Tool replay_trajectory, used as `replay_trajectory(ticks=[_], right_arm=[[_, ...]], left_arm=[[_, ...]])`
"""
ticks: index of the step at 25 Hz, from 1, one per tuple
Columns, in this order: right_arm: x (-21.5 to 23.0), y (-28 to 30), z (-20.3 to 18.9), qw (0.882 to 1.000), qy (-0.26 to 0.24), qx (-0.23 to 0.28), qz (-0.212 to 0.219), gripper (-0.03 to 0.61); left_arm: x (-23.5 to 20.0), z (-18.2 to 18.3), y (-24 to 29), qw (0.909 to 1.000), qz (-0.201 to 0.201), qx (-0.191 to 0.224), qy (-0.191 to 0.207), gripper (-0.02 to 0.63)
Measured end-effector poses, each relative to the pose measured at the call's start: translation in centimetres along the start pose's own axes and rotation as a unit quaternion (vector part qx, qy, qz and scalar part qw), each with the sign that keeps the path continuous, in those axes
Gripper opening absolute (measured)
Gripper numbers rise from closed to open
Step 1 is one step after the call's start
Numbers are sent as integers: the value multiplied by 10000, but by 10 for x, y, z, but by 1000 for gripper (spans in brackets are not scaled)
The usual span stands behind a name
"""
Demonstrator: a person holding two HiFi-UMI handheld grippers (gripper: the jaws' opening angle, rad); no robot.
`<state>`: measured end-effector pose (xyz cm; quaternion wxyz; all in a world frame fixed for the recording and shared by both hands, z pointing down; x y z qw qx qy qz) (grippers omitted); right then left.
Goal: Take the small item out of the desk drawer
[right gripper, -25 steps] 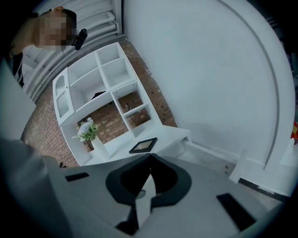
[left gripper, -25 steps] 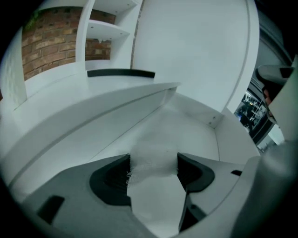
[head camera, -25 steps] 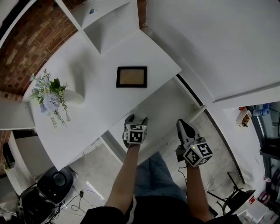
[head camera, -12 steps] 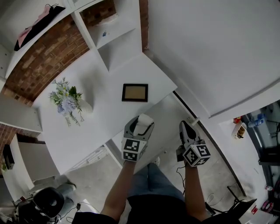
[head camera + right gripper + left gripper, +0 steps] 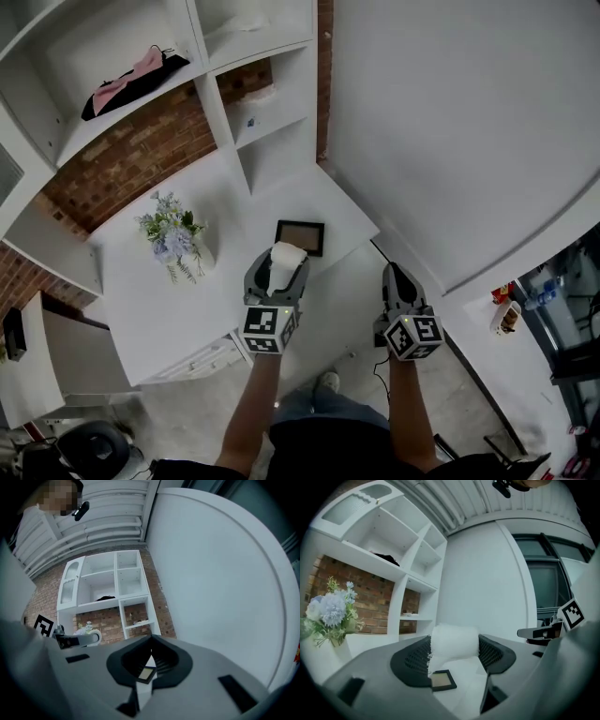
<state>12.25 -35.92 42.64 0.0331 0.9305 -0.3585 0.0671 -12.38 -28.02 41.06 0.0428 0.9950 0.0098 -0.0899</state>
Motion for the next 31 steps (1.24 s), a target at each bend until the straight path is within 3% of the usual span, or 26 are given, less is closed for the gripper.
replay_trajectory(ticks=[7, 31], right_arm=[[-5, 3, 1, 9997, -243, -93, -40, -4], [-10, 3, -6, 9995, -227, -210, 75, -3]], left_arm=[[1, 1, -2, 10000, 10, 50, 3, 293], [0, -9, -6, 9999, -24, -99, -90, 293]])
Point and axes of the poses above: the fingertips, and each gripper's own axes: y forward along the fingers, x to its right, z out of its top, the point moved 6 cm from there along -y, backward along the fingers, and after that the axes turned 7 degrees about -y, right-handed, at the moved point
